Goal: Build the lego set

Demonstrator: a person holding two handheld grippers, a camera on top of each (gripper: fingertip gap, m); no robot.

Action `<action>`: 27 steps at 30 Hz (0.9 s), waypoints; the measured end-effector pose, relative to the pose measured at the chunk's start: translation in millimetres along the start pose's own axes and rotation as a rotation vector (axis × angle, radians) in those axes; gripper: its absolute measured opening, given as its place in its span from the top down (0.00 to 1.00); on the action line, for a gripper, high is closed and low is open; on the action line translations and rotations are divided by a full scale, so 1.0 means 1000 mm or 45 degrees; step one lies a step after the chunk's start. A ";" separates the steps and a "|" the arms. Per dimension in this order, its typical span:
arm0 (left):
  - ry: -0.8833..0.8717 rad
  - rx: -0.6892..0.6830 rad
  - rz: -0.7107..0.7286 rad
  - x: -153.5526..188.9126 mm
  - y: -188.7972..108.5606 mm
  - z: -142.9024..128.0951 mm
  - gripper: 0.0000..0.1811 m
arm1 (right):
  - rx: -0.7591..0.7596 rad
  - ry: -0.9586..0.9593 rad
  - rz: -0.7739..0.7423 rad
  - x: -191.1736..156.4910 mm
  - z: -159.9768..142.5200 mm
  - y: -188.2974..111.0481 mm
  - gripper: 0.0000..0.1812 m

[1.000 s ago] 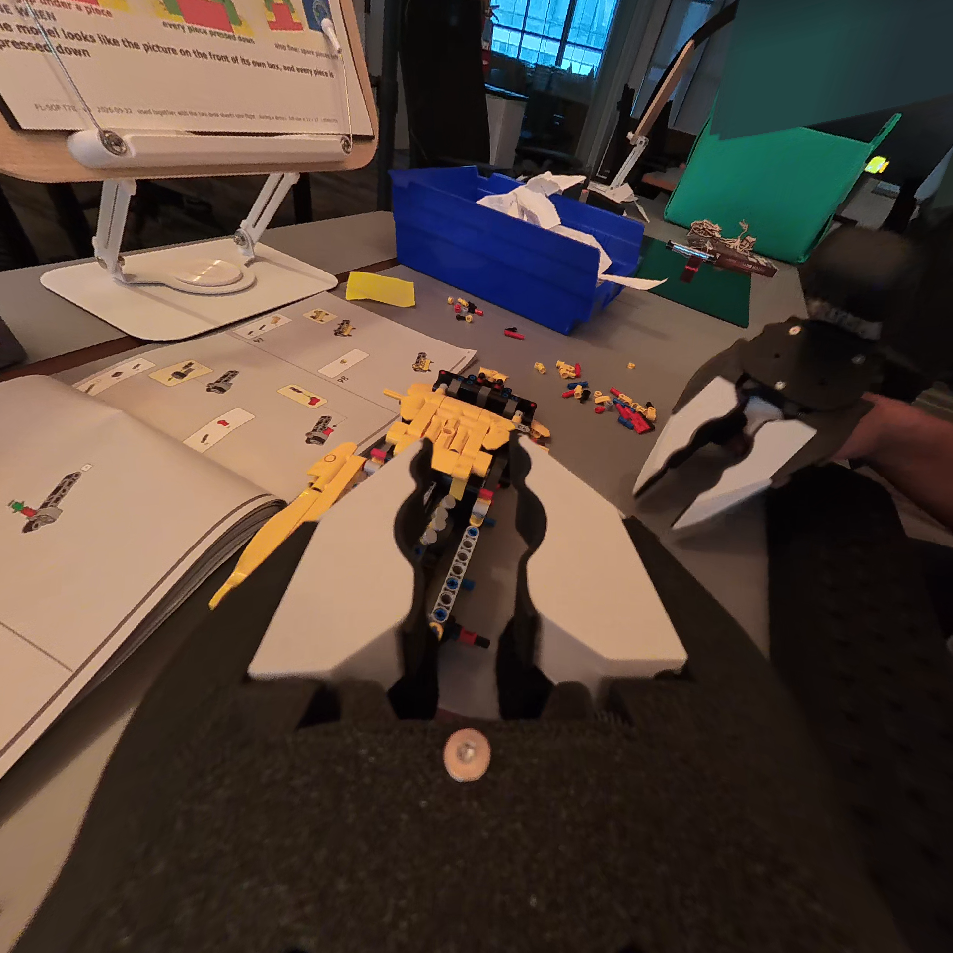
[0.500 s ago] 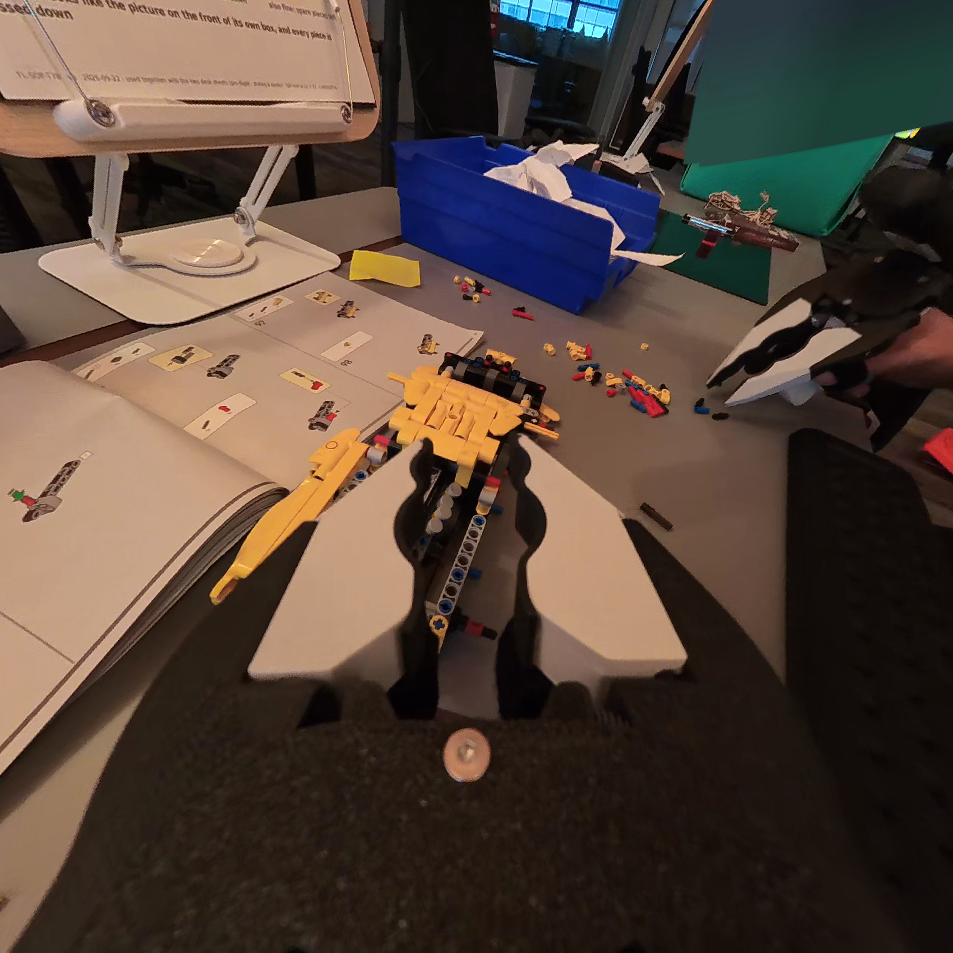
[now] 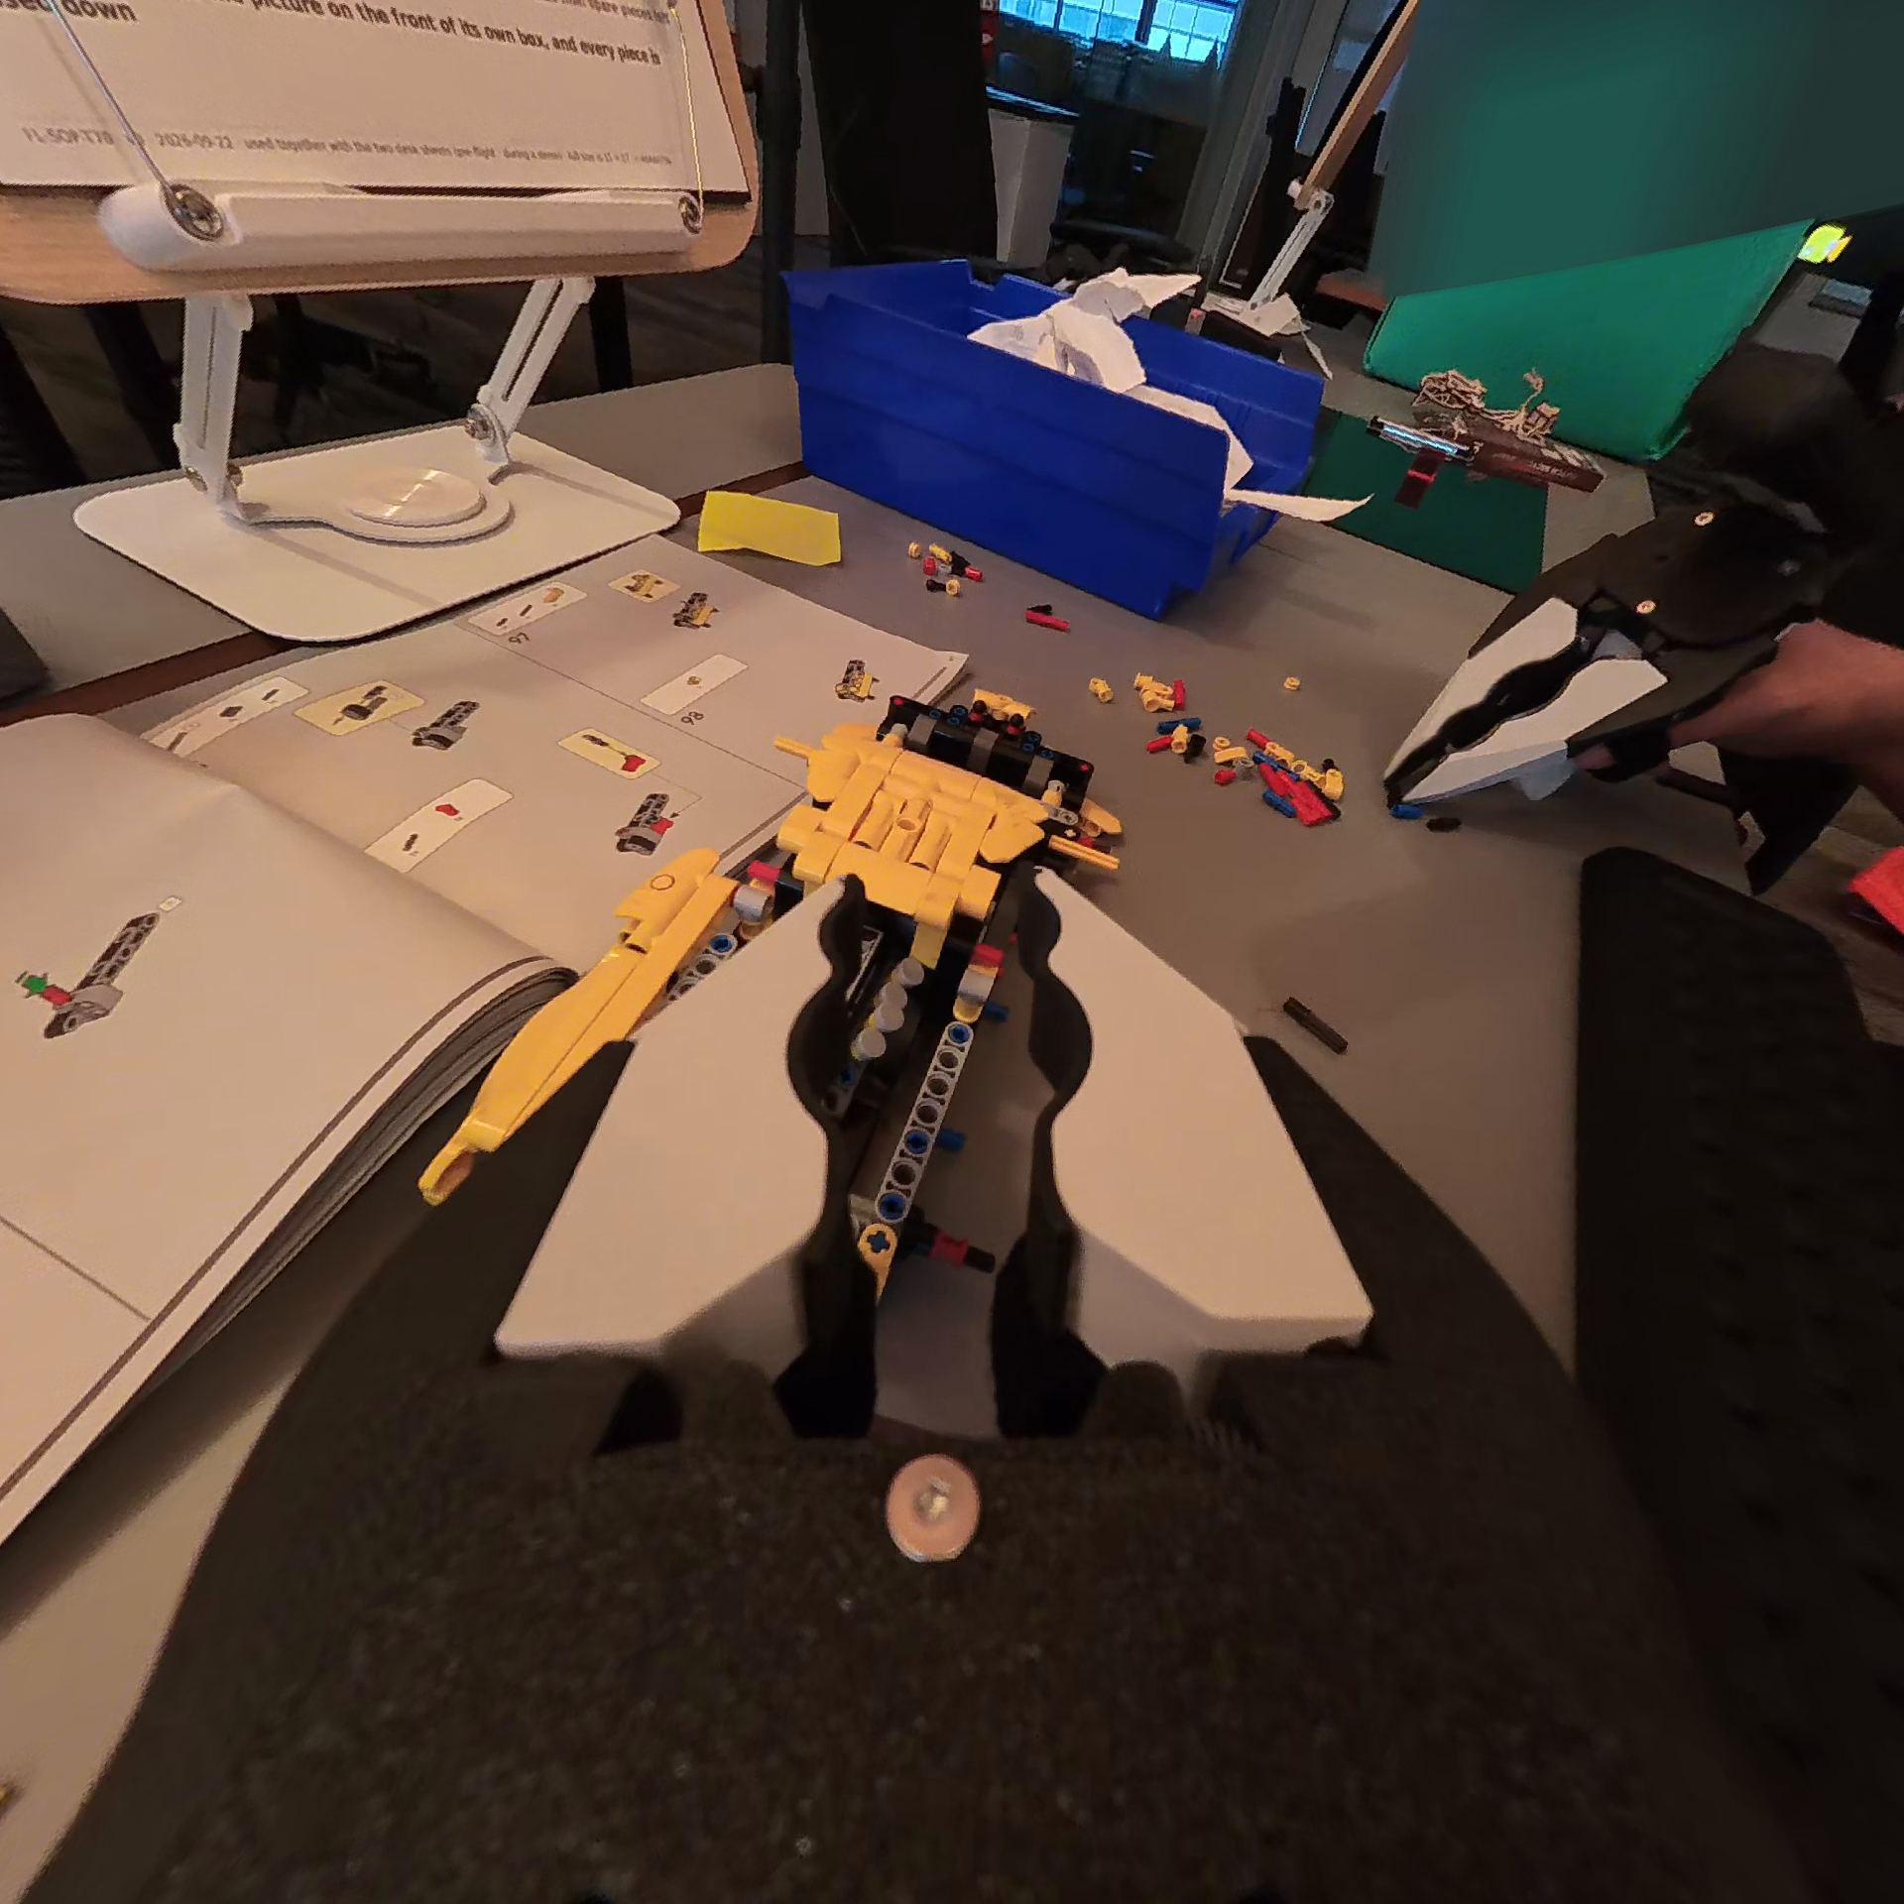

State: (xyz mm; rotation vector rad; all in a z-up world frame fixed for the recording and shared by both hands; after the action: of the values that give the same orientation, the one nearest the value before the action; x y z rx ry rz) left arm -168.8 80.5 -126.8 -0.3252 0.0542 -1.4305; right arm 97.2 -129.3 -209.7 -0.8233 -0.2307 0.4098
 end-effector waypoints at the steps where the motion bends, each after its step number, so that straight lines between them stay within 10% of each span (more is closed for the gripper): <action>1: 0.001 -0.002 -0.001 0.000 0.000 0.000 0.84 | 0.004 -0.015 0.004 -0.001 0.001 0.001 0.96; 17: 0.012 -0.006 -0.003 0.003 0.000 0.000 0.84 | 0.130 0.025 -0.043 0.002 0.031 -0.020 0.98; 27: 0.028 -0.038 -0.003 0.005 0.004 -0.004 0.84 | 0.093 -0.118 0.255 -0.076 0.078 0.050 0.98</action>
State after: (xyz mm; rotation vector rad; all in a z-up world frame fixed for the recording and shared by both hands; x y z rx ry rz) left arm -165.5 75.0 -130.6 -0.3337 0.0933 -1.4369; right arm -11.7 -81.3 -198.8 -0.7585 -0.2187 0.6417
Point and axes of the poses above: each gripper's, where its closed fingertips meet, y out along the fingers, z out of its top, x = y × z across the jaws, the point moved 3 cm from there along -y, back along the fingers, and after that the axes turned 1 degree about y, right-handed, at the moved point
